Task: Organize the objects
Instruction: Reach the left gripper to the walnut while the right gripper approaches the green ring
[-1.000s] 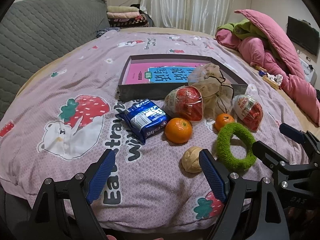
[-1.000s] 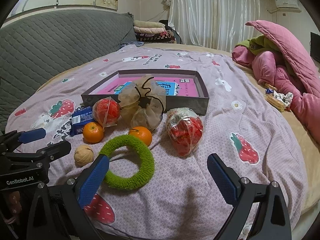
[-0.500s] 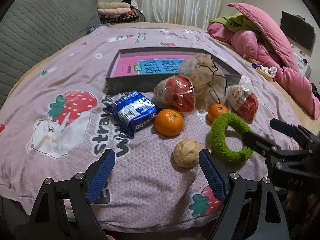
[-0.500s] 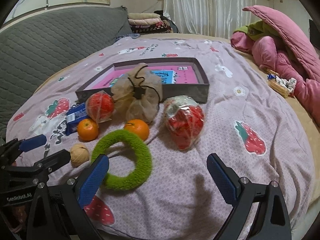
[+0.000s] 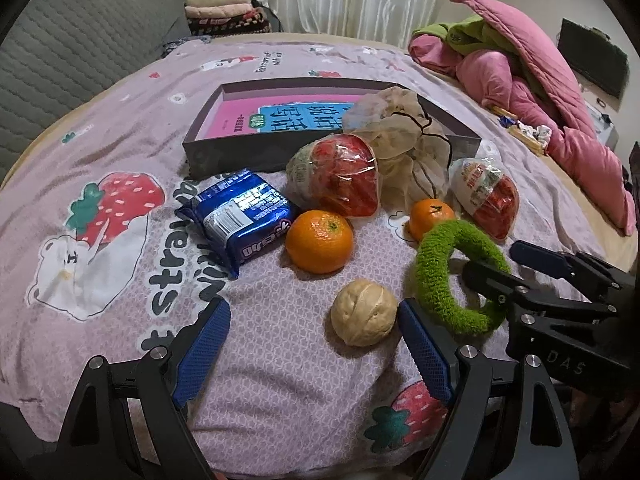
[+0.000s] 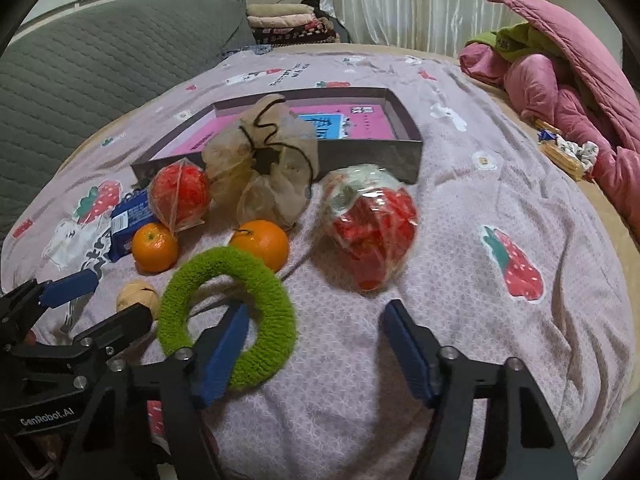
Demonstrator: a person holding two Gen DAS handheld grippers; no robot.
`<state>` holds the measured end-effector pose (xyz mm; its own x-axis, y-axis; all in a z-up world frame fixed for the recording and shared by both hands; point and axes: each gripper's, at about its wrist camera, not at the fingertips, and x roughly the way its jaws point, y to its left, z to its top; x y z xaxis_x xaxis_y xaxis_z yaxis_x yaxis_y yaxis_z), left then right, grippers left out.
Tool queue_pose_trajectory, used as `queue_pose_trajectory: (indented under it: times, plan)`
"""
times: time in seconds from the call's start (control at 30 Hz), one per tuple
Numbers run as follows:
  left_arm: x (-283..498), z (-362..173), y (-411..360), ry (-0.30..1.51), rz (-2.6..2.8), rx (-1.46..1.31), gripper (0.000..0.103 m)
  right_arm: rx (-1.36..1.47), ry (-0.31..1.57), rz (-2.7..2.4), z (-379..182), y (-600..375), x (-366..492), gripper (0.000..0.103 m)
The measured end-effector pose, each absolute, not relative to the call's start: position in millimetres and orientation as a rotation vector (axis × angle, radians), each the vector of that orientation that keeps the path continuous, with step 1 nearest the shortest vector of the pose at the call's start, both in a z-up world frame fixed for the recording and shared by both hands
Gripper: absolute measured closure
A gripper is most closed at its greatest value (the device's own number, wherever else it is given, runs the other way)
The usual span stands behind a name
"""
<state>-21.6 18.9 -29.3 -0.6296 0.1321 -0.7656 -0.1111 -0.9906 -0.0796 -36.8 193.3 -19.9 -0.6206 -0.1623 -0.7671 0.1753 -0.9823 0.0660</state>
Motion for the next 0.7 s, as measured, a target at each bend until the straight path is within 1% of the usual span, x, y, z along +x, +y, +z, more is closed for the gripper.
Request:
queue_pose_trajectory:
  times: [0.07,0.23,0.3,0.37,0.47,0.6,0.67,0.7]
  plan:
    - [-23.5,-32.1,20.6,-0.031,2.704,-1.301,0.017,1.262,0.021,-2.653,-21.3,189.6,-37.7,0.043]
    - [-28.3,-36.3,20.6,-0.046,2.686,-1.320,0.017,1.265,0.016,-2.627,-24.2,184.5,-39.9,0.055]
    - [-29.7,-36.4,18.7,-0.064,2.681,-1.319,0.018,1.251,0.014,-2.609,-24.3,182.4,-39.9,0.064]
    - [-30.0,-36.3,17.9,-0.073,2.682,-1.316,0.025,1.238,0.027,-2.602,-24.4,180.0,-38.8,0.067]
    - [-30.4,-35.7,19.2,-0.081,2.670,-1.313,0.033,1.223,0.054,-2.590,-23.5,176.2,-37.5,0.076]
    - [-29.7,-35.4,24.9,-0.053,2.662,-1.308,0.040,1.217,0.059,-2.577,-23.5,175.4,-36.7,0.081]
    - [-29.7,-34.8,26.6,-0.057,2.651,-1.304,0.049,1.215,0.049,-2.574,-22.9,177.3,-36.3,0.082]
    - [-29.7,-34.5,27.4,-0.058,2.645,-1.305,0.050,1.211,0.048,-2.574,-22.5,177.6,-35.9,0.082]
